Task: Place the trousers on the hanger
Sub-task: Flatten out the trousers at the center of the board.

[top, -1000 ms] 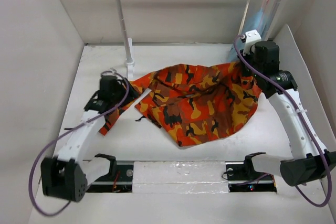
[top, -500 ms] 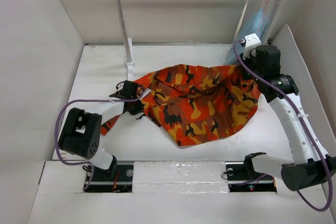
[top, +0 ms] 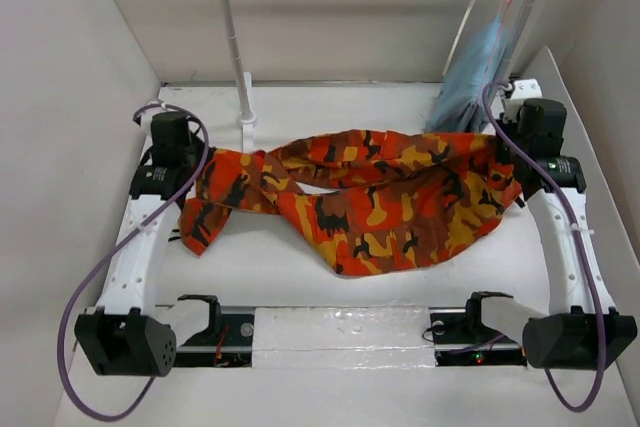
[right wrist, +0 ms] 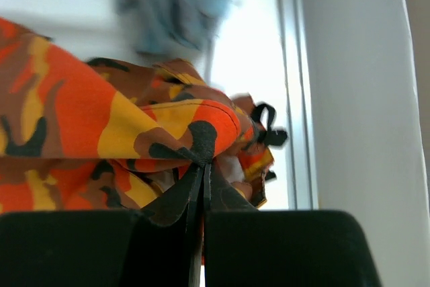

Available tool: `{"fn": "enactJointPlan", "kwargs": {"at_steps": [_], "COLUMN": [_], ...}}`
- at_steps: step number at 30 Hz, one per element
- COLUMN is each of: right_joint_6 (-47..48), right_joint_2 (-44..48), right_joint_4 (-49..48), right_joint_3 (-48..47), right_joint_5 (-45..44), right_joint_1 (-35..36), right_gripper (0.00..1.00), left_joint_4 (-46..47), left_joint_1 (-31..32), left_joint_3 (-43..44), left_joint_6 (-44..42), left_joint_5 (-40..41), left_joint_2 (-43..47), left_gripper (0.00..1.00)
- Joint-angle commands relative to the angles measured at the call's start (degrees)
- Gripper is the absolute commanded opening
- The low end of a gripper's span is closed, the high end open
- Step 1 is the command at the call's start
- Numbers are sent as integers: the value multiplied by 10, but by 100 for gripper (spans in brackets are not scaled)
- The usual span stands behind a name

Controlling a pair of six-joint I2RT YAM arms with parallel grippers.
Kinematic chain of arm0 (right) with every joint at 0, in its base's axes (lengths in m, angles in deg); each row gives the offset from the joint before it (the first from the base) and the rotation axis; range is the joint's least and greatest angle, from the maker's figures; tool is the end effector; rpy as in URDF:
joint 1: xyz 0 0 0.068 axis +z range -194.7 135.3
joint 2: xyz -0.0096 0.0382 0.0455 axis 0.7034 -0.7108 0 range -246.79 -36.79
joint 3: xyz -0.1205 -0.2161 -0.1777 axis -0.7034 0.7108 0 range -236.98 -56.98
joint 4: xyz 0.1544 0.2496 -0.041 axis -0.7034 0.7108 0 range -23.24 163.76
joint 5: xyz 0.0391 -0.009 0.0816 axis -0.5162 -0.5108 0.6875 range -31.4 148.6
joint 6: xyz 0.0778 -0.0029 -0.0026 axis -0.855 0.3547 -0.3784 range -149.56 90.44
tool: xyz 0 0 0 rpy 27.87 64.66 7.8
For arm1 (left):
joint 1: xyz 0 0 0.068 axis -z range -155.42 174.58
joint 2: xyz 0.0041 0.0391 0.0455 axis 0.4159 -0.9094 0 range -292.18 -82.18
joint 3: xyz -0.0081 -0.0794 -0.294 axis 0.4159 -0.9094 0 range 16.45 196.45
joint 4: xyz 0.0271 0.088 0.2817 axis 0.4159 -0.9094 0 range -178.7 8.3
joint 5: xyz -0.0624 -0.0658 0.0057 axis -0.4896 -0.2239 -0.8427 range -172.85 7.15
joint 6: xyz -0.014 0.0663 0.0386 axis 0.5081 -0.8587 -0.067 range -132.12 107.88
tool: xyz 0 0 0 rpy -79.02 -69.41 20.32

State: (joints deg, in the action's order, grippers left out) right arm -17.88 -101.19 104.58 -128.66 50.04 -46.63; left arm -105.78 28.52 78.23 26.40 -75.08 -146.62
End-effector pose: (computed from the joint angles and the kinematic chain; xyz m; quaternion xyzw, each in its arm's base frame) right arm 0.2839 -0.0195 0.4053 -0.0367 0.8660 -0.1229 0.4833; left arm 0.3013 -0.0118 0.3650 -0.2864 0.8005 -0.1357 0.5086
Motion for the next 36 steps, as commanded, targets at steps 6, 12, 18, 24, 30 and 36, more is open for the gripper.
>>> {"fn": "enactJointPlan", "kwargs": {"at_steps": [6, 12, 18, 24, 30, 36], "right_joint_6": [-59, -158, -141, -167, -126, -47], "right_joint_2": [-109, -193, -72, 36, -28, -206], "right_joint_4": [-92, -62, -62, -144, -152, -109], "right_joint_3": [58, -6, -19, 139, 190, 130], "right_joint_5": [-52, -16, 29, 122, 108, 133], "right_joint_1": [-172, -255, -155, 201, 503, 607], "right_gripper": [0, 43, 85, 8, 25, 70], "left_joint_4": [-171, -214, -263, -320, -411, -411], "left_joint_1": [-3, 2, 8, 14, 19, 19], "left_joint_3": [71, 77, 5, 0, 98, 150], "left_joint_6": [-78, -87, -16, 66, 112, 99], "left_joint_5": [92, 156, 138, 50, 226, 266], "left_joint_2": [27, 31, 79, 148, 190, 208], "left_gripper": [0, 0, 0, 0, 0, 19]}}
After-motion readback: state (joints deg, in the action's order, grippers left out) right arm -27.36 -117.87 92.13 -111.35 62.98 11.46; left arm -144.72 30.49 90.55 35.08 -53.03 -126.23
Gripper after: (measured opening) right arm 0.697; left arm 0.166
